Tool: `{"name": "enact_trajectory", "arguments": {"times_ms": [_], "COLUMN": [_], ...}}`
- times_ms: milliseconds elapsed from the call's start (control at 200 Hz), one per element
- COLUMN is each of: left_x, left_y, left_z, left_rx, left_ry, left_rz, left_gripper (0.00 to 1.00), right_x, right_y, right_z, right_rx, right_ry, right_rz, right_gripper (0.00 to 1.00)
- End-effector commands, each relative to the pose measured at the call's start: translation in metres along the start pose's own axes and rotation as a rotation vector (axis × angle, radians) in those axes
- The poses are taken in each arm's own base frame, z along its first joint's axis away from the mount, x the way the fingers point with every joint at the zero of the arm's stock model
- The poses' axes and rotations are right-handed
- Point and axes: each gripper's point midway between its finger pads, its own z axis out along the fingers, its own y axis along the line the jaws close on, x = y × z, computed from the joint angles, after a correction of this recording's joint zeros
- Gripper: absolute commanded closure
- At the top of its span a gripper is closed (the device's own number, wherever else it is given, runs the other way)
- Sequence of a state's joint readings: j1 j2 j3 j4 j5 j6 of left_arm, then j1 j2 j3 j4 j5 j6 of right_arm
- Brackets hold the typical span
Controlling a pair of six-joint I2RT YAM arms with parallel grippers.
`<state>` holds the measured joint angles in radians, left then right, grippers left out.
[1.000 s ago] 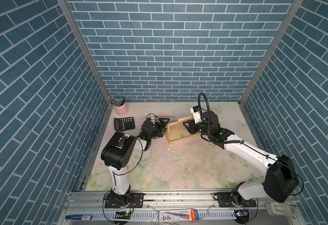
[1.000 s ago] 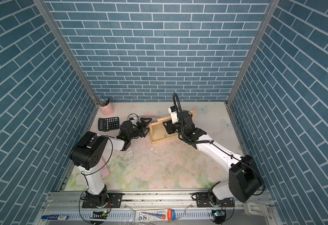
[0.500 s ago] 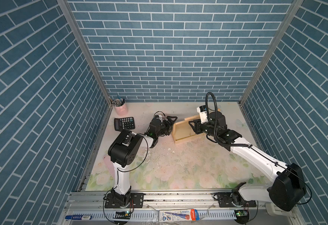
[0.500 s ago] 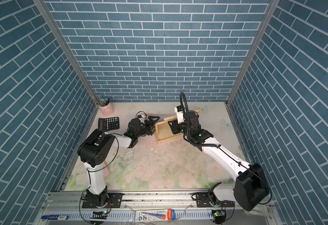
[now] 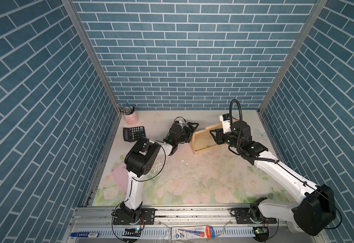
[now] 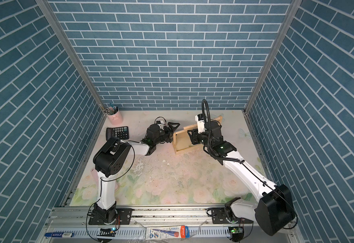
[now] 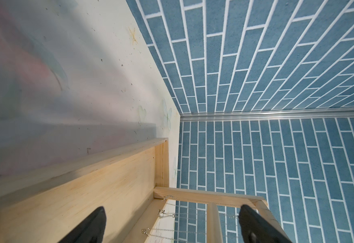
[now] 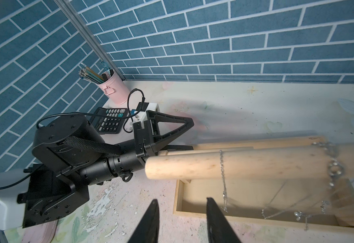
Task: Take the necklace off the jewelry display stand
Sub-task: Move the stand to the center of the board, then take off the necklace from the stand.
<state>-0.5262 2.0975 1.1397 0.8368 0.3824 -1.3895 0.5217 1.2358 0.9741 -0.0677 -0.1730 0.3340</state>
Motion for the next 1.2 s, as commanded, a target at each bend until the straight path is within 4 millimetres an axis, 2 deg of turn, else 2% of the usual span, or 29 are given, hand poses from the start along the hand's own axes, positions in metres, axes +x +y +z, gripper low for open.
{"name": "enact_trajectory", "arguments": {"times_ms": [0, 250, 430, 570, 740, 880, 1045, 1190], "left_x": [0.008, 0.013, 0.01, 0.001, -0.014, -0.019, -0.006, 0.02], "left_y": [-0.001, -0.012, -0.016, -0.022, -0.041, -0.073, -0.116, -0.134], "left_z": [0.013, 0.029, 0.03, 0.022, -0.001, -0.028, -0.065, -0.094], "left_rx": [-0.008, -0.015, -0.03, -0.056, -0.098, -0.115, -0.069, -0.009], "left_ry": [0.021, 0.067, 0.094, 0.108, 0.113, 0.107, 0.083, 0.068], "left_rz": [0.031, 0.078, 0.108, 0.152, 0.253, 0.358, 0.437, 0.475], "left_gripper": [0.01, 0.01, 0.01, 0.01, 0.01, 0.01, 0.01, 0.01], "right_x": [0.003, 0.001, -0.005, -0.008, -0.01, -0.009, -0.006, -0.004], "right_y": [-0.004, -0.008, -0.014, -0.023, -0.033, -0.038, -0.039, -0.041], "right_z": [-0.006, -0.015, -0.026, -0.033, -0.041, -0.039, -0.031, -0.023], "right_rx": [0.006, 0.017, 0.04, 0.072, 0.092, 0.076, 0.038, 0.028], "right_ry": [0.006, 0.005, -0.006, -0.001, -0.017, -0.01, -0.015, -0.011], "right_rz": [-0.012, -0.009, 0.003, 0.016, 0.03, 0.038, 0.028, 0.014], "right_gripper": [0.62, 0.62, 0.62, 0.62, 0.62, 0.62, 0.62, 0.62]}}
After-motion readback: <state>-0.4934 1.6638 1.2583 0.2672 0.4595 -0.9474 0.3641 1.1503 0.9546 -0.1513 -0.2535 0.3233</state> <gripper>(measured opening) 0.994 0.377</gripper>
